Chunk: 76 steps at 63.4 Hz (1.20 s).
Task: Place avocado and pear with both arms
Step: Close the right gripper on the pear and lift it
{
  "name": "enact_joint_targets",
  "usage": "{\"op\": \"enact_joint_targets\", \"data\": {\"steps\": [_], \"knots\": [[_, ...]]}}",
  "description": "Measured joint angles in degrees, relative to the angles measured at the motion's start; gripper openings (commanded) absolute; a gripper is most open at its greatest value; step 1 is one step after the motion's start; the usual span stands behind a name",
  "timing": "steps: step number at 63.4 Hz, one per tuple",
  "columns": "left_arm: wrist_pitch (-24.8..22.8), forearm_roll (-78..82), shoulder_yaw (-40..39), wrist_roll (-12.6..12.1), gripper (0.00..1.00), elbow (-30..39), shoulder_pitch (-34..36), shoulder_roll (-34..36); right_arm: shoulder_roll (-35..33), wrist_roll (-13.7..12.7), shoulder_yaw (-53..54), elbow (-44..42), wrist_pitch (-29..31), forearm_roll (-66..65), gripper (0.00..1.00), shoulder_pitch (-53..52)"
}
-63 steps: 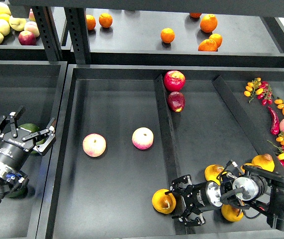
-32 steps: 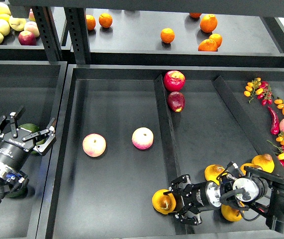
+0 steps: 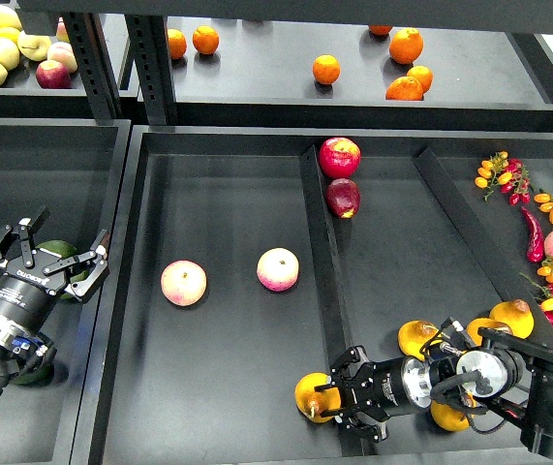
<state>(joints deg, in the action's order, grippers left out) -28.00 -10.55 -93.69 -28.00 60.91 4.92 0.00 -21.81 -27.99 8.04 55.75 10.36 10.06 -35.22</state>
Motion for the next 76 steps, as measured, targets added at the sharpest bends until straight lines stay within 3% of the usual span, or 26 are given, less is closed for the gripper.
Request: {"op": "enact_joint_targets", "data": {"steps": [8, 15, 17, 28, 59, 76], "knots": [[0.00, 0.00, 0.00, 0.00, 0.99, 0.00, 0.00, 0.00, -0.30, -0.02, 0.14, 0.26, 0.00, 0.32, 0.43, 0.00], [0.00, 0.00, 0.00, 0.00, 0.99, 0.05, 0.00, 0.00, -0.61, -0.04, 0.21, 0.36, 0.00, 0.39, 0.67, 0.00], [0.00, 0.00, 0.00, 0.00, 0.99, 0.06, 0.00, 0.00, -0.68, -0.04, 0.21, 0.36, 0.00, 0.39, 0.68, 0.00], [0.00, 0.00, 0.06, 0.01, 0.99, 0.08, -0.22, 0.00, -0.89, -0.04, 0.13, 0.25, -0.11, -0.04, 0.74, 0.00], [0.00, 0.00, 0.59, 0.00, 0.99, 0.09, -0.44, 0.00, -0.43, 0.01, 0.15, -1.53, -0.78, -1.01, 0.77, 0.79], [0.00, 0.00, 0.71, 0.00, 0.99, 0.09, -0.49, 0.00, -0.14, -0.01, 0.20, -2.60, -0.89, -1.05, 0.85, 0.79]]}}
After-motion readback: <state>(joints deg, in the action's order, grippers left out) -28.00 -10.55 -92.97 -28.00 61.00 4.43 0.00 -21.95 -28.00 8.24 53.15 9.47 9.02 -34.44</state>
